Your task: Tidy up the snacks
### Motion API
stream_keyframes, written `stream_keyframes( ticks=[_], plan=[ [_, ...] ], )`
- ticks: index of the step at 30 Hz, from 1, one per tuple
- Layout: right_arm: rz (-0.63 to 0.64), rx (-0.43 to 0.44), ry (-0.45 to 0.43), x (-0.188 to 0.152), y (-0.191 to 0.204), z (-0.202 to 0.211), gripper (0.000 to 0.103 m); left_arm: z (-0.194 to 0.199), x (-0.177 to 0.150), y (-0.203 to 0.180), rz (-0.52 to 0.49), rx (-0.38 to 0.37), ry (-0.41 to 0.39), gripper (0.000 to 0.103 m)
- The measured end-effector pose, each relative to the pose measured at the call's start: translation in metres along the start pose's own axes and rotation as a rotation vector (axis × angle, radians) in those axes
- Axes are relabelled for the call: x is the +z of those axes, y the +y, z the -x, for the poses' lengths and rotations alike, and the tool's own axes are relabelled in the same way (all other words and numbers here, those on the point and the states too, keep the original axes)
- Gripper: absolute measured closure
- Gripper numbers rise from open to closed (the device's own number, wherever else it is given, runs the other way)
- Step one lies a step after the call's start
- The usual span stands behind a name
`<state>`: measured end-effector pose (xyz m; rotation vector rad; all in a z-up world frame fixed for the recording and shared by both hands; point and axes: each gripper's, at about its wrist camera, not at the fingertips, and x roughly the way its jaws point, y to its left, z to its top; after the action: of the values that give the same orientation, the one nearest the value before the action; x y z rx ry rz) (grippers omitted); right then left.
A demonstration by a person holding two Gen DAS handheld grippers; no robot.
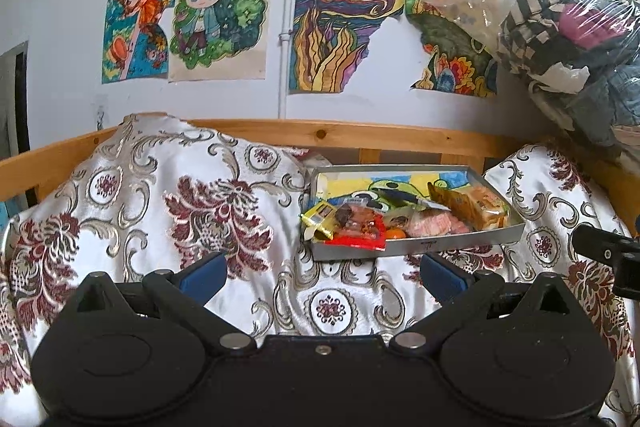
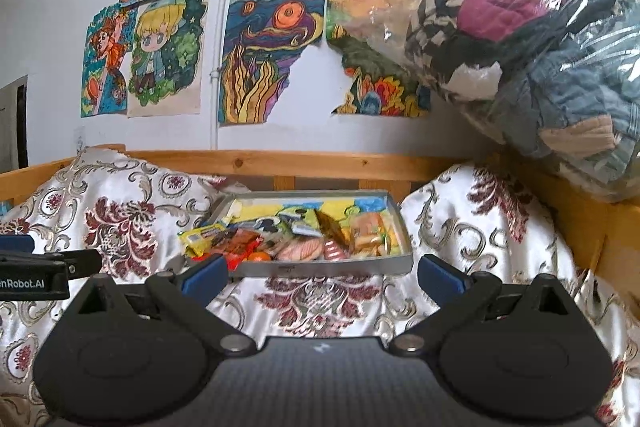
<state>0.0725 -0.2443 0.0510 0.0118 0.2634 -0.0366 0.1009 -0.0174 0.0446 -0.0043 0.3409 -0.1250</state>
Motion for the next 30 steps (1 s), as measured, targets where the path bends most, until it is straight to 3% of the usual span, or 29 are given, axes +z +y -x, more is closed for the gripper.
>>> stream_keyframes(
  ticks=[30],
  plan=[
    [-0.015, -0.045, 0.124, -0.035, 0.015, 0.010, 0.000, 0.014, -0.036, 0.019, 0.064, -0.039, 0.037, 0.001]
  ],
)
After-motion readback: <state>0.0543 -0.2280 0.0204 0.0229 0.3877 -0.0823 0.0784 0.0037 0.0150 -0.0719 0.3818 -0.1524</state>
